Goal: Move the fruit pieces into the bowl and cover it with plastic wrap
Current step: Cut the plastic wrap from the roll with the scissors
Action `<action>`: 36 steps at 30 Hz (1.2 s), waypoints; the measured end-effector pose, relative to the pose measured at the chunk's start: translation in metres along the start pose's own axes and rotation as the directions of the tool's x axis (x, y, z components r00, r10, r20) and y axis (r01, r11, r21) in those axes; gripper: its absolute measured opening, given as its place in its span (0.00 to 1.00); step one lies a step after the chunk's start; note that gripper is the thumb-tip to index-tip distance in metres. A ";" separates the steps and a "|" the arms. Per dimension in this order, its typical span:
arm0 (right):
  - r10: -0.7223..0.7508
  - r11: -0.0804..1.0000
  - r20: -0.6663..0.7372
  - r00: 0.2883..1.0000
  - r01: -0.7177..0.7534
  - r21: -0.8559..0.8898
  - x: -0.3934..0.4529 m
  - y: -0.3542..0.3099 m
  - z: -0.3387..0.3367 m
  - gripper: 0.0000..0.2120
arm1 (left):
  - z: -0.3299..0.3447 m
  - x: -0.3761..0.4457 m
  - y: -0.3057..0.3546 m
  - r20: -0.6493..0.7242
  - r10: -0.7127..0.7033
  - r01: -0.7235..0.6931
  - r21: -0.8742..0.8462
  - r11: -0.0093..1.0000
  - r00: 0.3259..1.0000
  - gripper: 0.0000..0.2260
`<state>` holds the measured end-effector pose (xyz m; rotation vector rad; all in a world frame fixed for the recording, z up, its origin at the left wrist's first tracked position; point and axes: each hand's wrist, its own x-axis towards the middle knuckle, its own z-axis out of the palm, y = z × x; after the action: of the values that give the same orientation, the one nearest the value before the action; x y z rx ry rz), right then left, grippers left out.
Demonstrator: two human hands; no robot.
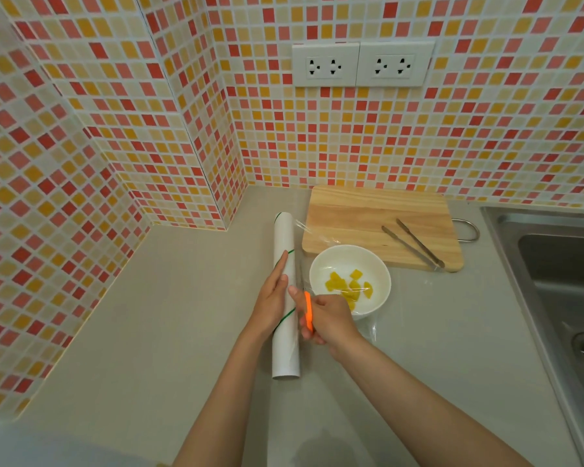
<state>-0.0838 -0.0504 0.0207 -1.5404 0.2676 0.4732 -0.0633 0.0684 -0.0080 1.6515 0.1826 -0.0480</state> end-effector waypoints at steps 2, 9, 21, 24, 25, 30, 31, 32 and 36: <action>0.027 1.000 0.008 1.000 -0.028 0.013 0.003 -0.005 0.002 0.23 | -0.002 0.000 0.000 -0.008 0.005 -0.005 0.018 1.000 1.000 0.20; 0.074 0.995 0.022 0.997 -0.075 0.068 0.017 -0.017 0.008 0.21 | -0.008 0.000 0.000 -0.007 0.012 -0.012 0.007 1.000 1.000 0.19; 0.126 0.983 0.001 0.992 -0.125 0.132 0.042 -0.038 0.014 0.22 | -0.015 -0.004 0.002 0.024 0.033 -0.033 0.029 0.999 0.999 0.20; 0.137 0.980 0.004 0.991 -0.136 0.147 0.051 -0.044 0.015 0.22 | -0.017 -0.006 0.005 0.014 0.027 -0.027 0.039 0.999 1.000 0.20; 0.150 0.977 0.014 0.989 -0.150 0.150 0.054 -0.046 0.016 0.23 | -0.018 -0.007 0.006 0.010 0.026 -0.026 0.043 0.999 1.000 0.20; 0.185 0.970 0.026 0.982 -0.187 0.152 0.067 -0.053 0.017 0.23 | -0.022 -0.014 0.014 0.031 0.045 -0.046 0.037 0.998 0.998 0.20; 0.181 0.972 0.019 0.983 -0.182 0.150 0.069 -0.054 0.016 0.23 | -0.022 -0.015 0.016 0.030 0.050 -0.052 0.040 0.998 0.998 0.20; 0.176 0.973 0.018 0.984 -0.177 0.150 0.072 -0.056 0.016 0.22 | -0.023 -0.017 0.017 0.029 0.055 -0.056 0.044 0.997 0.998 0.20; 0.179 0.971 0.048 0.983 -0.184 0.153 0.081 -0.061 0.015 0.22 | -0.026 -0.022 0.019 0.030 0.047 -0.048 0.054 0.997 0.998 0.20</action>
<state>0.0131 -0.0229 0.0390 -1.3593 0.4124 0.6077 -0.0843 0.0908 0.0166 1.7080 0.1214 -0.0409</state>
